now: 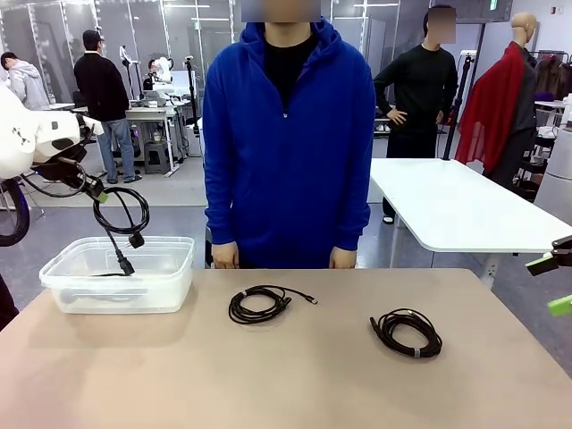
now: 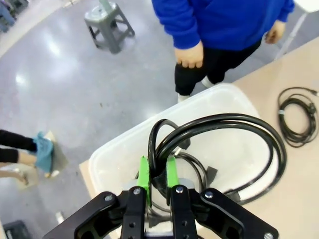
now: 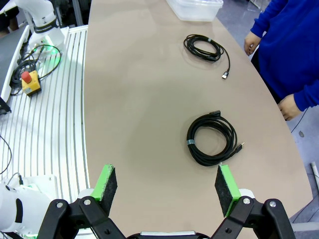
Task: Organize and store the cables.
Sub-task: Place the Power Cable into the Organizing box, then place the USB Extension Cable into the Organizing box.
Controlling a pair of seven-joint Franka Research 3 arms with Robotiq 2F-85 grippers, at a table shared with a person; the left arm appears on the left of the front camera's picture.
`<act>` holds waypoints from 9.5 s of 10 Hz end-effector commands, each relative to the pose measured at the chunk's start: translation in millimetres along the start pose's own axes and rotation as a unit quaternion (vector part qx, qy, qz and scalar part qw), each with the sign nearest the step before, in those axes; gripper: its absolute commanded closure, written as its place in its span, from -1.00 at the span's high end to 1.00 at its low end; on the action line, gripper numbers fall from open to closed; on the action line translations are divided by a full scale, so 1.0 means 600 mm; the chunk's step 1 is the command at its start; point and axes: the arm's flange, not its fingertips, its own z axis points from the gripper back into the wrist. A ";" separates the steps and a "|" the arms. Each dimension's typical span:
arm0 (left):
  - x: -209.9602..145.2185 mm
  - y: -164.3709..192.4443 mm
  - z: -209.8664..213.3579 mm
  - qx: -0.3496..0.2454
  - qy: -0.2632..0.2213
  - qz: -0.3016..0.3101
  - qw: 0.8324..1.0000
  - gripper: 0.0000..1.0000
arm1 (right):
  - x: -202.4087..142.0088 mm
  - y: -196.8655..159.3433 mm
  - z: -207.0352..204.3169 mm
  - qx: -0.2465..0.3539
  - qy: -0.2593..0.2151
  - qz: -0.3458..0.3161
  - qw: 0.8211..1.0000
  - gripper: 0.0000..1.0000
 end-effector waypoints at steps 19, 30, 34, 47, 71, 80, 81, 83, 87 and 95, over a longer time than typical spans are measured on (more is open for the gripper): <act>-0.086 0.039 -0.171 -0.008 0.168 0.083 0.982 1.00 | -0.001 0.001 -0.002 0.000 -0.004 0.001 1.000 1.00; -0.087 0.037 -0.171 -0.005 0.160 0.079 0.984 1.00 | -0.001 0.001 -0.002 0.000 -0.004 0.001 1.000 1.00; -0.087 0.037 -0.171 -0.005 0.160 0.079 0.984 1.00 | -0.001 0.001 -0.002 0.000 -0.004 0.001 1.000 1.00; -0.087 0.037 -0.171 -0.005 0.160 0.079 0.984 1.00 | -0.001 0.001 -0.002 0.000 -0.004 0.001 1.000 1.00; -0.248 -0.135 0.168 -0.139 -0.002 -0.105 0.985 1.00 | -0.001 0.001 -0.002 0.000 -0.004 0.001 1.000 1.00; -0.376 -0.104 0.299 -0.217 -0.043 -0.232 0.947 1.00 | -0.001 0.001 -0.002 0.000 -0.004 0.001 1.000 1.00; -0.389 -0.089 0.300 -0.224 -0.061 -0.258 0.938 1.00 | -0.001 0.001 -0.002 0.000 -0.004 0.001 1.000 1.00; -0.399 -0.059 0.294 -0.224 -0.090 -0.268 0.933 1.00 | -0.001 0.001 -0.002 0.000 -0.004 0.001 1.000 1.00; -0.385 -0.070 0.292 -0.229 -0.095 -0.265 0.932 1.00 | -0.001 0.001 -0.002 0.000 -0.004 0.001 1.000 1.00; -0.210 -0.224 0.204 -0.212 -0.032 -0.312 0.926 1.00 | -0.001 0.001 -0.002 0.000 -0.004 0.001 1.000 1.00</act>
